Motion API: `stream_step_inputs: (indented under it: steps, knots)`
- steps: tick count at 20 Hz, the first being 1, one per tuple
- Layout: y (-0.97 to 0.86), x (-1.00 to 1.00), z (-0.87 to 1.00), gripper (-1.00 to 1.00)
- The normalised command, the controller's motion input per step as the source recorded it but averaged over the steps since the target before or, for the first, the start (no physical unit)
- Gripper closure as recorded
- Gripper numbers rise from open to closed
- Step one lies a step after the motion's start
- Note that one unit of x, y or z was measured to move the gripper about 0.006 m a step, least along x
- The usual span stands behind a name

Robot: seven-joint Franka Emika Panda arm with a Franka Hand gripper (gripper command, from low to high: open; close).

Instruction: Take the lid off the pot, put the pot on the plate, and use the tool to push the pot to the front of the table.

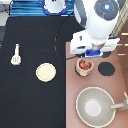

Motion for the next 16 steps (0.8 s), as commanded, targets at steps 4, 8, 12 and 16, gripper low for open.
stream_step_inputs:
  steps: [4, 8, 12, 16]
  knots:
    - [-0.23, -1.00, -0.29, 1.00]
    - [-0.33, -1.00, -0.78, 1.00]
    - [-0.32, -1.00, -0.91, 1.00]
    - [-0.26, -1.00, -0.92, 1.00]
